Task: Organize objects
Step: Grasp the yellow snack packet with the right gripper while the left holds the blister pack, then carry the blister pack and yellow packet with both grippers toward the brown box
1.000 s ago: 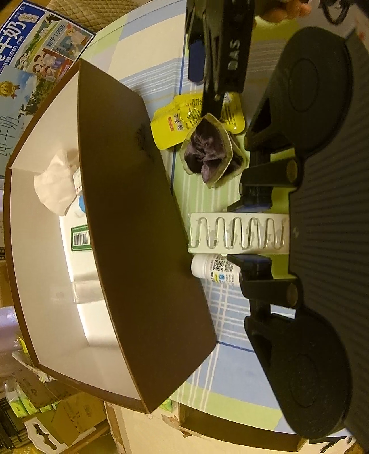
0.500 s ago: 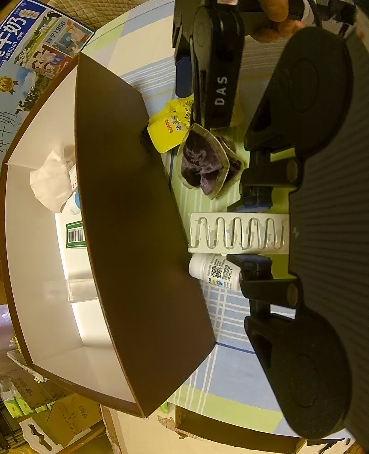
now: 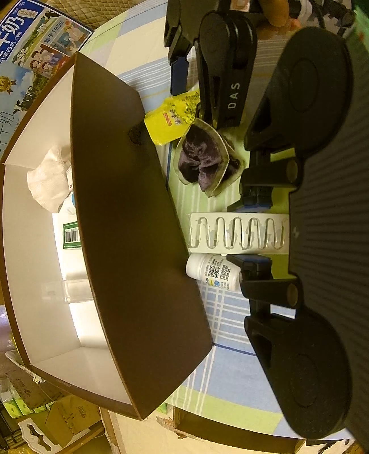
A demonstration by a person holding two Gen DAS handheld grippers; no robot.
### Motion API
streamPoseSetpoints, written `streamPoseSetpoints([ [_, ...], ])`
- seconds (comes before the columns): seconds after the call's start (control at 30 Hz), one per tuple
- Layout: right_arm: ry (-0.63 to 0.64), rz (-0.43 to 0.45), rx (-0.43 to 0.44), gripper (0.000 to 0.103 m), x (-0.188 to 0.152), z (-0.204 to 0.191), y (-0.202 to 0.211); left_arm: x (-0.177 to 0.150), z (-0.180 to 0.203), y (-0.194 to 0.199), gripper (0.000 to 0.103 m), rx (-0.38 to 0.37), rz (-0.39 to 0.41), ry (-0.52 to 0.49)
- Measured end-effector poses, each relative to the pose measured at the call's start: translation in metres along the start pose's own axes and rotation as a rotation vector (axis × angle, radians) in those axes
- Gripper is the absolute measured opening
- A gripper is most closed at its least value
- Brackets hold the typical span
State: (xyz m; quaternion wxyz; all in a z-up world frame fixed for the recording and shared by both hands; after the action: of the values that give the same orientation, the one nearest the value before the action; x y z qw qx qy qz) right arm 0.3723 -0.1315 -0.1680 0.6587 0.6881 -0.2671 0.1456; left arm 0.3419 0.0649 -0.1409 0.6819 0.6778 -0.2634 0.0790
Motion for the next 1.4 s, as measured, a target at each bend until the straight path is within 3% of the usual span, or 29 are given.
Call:
streamPoseSetpoints([
  [0.33, 0.018, -0.017, 0.008, 0.062, -0.021, 0.012, 0.019, -0.009, 0.004, 0.007, 0.024, -0.013, -0.001, -0.005],
  [0.73, -0.069, -0.046, 0.052, 0.059, -0.056, 0.033, 0.058, -0.028, 0.008, 0.021, 0.024, -0.030, -0.008, -0.015],
  [1.07, -0.076, -0.001, 0.109, 0.059, -0.051, 0.025, 0.093, -0.025, 0.008, 0.048, 0.024, -0.037, 0.036, -0.004],
  [1.4, -0.060, 0.075, 0.166, 0.059, -0.024, 0.011, 0.121, -0.009, 0.004, 0.081, 0.024, -0.040, 0.112, 0.007],
])
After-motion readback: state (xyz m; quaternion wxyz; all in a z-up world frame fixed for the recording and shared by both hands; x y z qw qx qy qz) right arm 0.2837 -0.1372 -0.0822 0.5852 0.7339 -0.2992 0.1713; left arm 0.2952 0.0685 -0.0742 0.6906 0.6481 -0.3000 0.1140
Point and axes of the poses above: each gripper's, at about its wrist camera, not at the fingertips, and y roughly against the way its jaws point, z to its right, x to its top, the point moved 5 cm from there along -y, roughly the way its jaws point, and after that the axes turned 6 degrees about -y, right-handed, at the moved point
